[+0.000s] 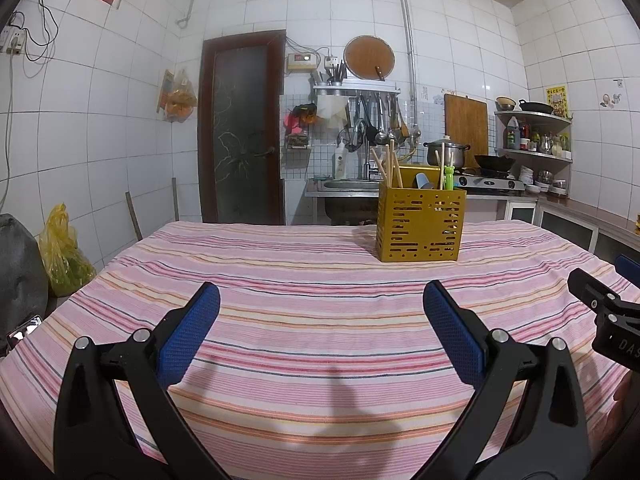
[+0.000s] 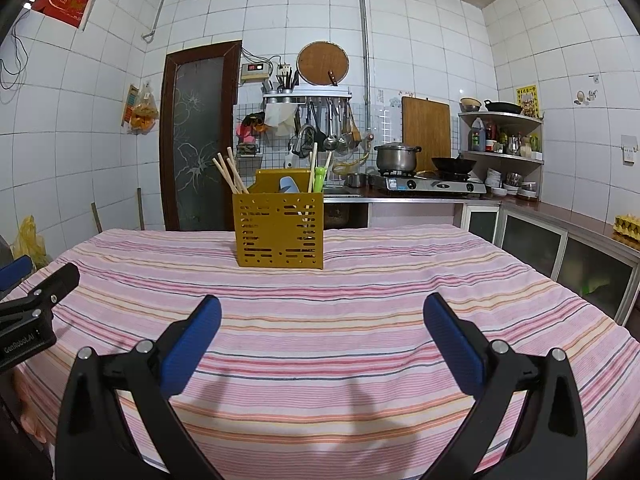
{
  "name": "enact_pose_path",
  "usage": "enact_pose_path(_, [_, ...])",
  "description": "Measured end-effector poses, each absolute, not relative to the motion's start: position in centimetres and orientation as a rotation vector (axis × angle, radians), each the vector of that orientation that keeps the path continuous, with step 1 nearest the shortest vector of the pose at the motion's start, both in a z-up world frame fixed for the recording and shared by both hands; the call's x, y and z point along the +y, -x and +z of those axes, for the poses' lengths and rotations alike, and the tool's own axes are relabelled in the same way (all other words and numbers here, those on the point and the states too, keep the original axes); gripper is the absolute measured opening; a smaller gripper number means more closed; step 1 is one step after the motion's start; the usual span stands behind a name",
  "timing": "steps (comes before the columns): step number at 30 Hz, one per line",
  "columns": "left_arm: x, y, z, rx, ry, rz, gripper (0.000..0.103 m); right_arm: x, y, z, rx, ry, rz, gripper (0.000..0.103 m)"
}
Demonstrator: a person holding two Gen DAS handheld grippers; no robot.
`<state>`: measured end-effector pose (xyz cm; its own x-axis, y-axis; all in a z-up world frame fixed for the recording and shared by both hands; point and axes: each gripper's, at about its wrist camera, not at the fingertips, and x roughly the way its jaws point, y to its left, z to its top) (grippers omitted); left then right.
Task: Organize utensils
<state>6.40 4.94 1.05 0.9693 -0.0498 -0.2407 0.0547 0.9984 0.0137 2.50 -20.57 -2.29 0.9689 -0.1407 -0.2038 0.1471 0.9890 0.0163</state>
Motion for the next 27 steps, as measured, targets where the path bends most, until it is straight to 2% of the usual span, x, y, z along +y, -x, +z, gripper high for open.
enact_pose_path(27, [4.78, -6.20, 1.04, 0.237, -0.021, -0.053, 0.098, -20.58, -2.61, -2.33, 0.204, -0.031, -0.145, 0.099])
